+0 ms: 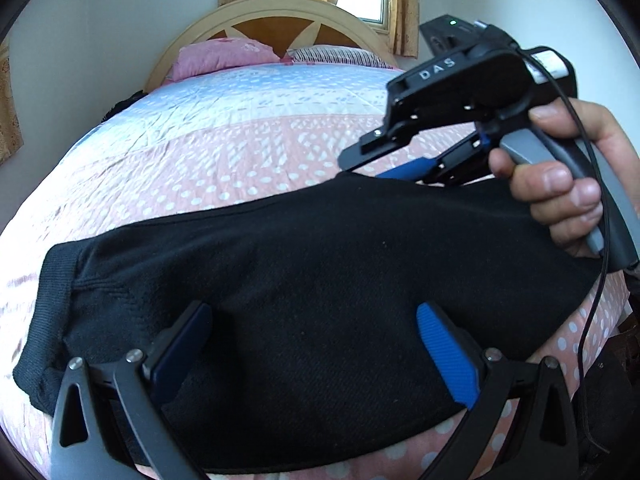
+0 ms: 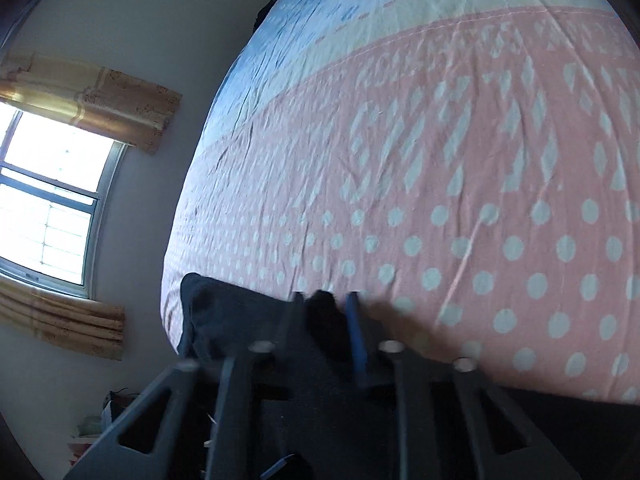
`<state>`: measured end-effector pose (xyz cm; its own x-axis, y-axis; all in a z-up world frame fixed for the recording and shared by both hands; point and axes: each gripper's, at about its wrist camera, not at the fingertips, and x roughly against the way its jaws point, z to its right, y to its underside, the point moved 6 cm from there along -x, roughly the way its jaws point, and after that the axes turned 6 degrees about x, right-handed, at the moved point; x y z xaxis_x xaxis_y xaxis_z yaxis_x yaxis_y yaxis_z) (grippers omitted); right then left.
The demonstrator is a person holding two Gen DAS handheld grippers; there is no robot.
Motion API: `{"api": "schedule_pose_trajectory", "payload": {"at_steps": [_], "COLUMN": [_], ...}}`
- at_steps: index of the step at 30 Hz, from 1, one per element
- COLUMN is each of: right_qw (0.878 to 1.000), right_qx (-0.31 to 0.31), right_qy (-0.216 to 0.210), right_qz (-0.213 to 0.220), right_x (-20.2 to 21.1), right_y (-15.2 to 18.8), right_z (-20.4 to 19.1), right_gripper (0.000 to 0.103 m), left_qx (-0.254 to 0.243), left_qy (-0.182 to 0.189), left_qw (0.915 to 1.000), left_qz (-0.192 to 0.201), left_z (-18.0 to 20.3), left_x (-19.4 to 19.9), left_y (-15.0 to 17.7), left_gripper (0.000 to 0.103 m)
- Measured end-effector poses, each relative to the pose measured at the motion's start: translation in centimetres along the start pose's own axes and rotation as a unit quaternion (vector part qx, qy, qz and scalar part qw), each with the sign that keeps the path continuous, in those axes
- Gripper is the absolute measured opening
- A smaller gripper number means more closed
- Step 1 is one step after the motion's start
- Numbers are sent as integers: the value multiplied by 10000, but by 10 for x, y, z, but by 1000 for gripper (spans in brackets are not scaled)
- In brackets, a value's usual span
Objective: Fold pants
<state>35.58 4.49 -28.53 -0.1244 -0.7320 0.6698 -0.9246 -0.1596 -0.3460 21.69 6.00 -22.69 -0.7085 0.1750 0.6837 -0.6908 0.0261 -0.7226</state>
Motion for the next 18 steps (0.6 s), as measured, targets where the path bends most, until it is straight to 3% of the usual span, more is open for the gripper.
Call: {"api": "schedule_pose_trajectory", "payload": {"at_steps": [6, 8, 13, 18], "right_qw": [9979, 9968, 9962, 9978], "right_qx": [464, 408, 130, 97], "right_qy": [212, 369, 810, 501], "right_qz": [412, 583, 308, 414], "right_x": [14, 18, -5, 2], "right_y": [0, -8, -10, -7], "right_z": [-34, -29, 7, 15], "right_gripper": [2, 2, 1, 3], "left_qx": [-2, 2, 3, -2], "left_qy": [21, 18, 9, 31], "left_qw": [10000, 10000, 9999, 9998], "left_qz": [63, 92, 170, 185], "left_z": [-2, -3, -2, -3], "left_x": [5, 8, 10, 12], "left_y": [2, 6, 10, 13], "left_gripper": [103, 103, 103, 103]}}
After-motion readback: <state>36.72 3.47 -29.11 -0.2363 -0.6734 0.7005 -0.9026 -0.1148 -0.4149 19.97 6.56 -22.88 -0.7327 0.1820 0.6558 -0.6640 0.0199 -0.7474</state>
